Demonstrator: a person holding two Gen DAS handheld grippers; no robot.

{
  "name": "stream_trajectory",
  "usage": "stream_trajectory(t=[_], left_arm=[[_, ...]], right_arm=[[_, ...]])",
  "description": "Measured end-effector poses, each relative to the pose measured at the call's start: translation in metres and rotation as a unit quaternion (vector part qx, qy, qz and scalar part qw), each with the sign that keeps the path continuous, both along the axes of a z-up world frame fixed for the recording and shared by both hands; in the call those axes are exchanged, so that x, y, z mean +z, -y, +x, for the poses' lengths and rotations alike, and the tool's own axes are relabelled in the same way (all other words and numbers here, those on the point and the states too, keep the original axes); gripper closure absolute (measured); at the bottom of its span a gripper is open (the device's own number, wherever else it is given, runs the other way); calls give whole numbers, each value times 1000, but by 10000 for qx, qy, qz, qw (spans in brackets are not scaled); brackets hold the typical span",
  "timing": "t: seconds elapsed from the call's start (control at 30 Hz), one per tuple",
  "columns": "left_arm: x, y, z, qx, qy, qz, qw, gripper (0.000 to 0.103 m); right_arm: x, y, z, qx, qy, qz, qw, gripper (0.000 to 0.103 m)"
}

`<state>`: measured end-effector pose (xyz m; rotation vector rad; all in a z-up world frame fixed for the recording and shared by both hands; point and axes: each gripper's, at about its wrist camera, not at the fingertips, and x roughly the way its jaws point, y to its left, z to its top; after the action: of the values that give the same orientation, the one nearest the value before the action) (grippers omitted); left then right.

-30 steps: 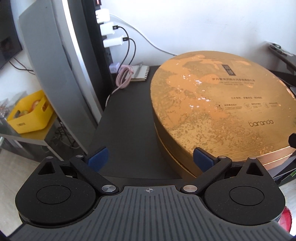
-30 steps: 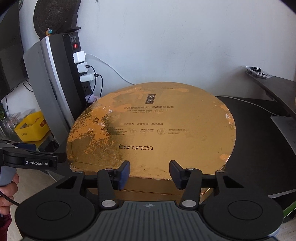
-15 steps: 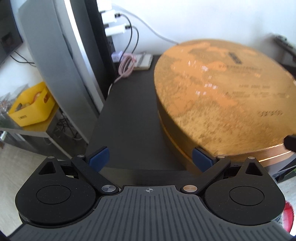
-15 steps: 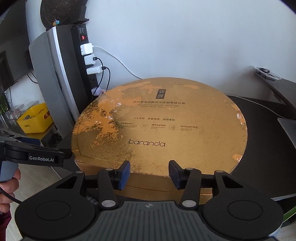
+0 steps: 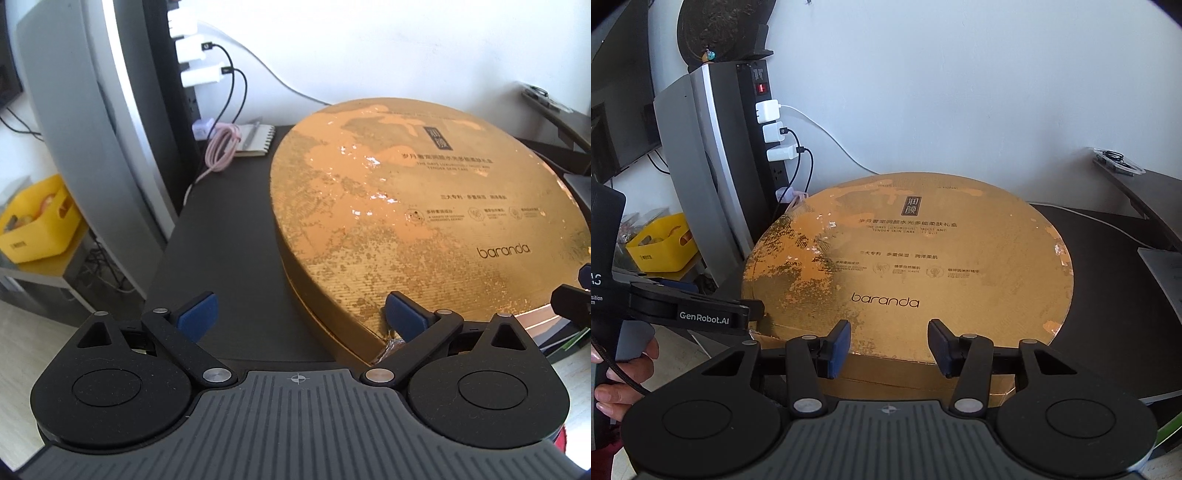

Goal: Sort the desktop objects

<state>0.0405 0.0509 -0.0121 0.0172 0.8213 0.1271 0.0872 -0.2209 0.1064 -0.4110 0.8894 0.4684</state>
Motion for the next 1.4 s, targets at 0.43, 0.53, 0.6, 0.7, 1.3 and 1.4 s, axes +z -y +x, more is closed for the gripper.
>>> stream_trajectory(t=[0.43, 0.53, 0.6, 0.7, 1.3, 1.4], left_arm=[[15, 7, -18, -63, 118, 36, 9999, 2], [20, 14, -26, -159, 185, 96, 9997, 2], [22, 19, -30, -226, 193, 109, 9995, 2], [24, 28, -34, -337, 195, 119, 9992, 2], [13, 42, -40, -498, 4, 162, 9986, 1], [7, 37, -39, -517, -112, 110, 9985, 1]], right_arm=[[22, 12, -4, -172, 275, 54, 9995, 12], [28, 22, -4, -327, 357, 75, 9988, 10], [31, 29, -4, -431, 375, 72, 9983, 9], [34, 36, -6, -531, 397, 80, 9978, 8], [27, 52, -6, -614, 255, 20, 9978, 7], [23, 56, -5, -649, 183, -23, 9977, 7]])
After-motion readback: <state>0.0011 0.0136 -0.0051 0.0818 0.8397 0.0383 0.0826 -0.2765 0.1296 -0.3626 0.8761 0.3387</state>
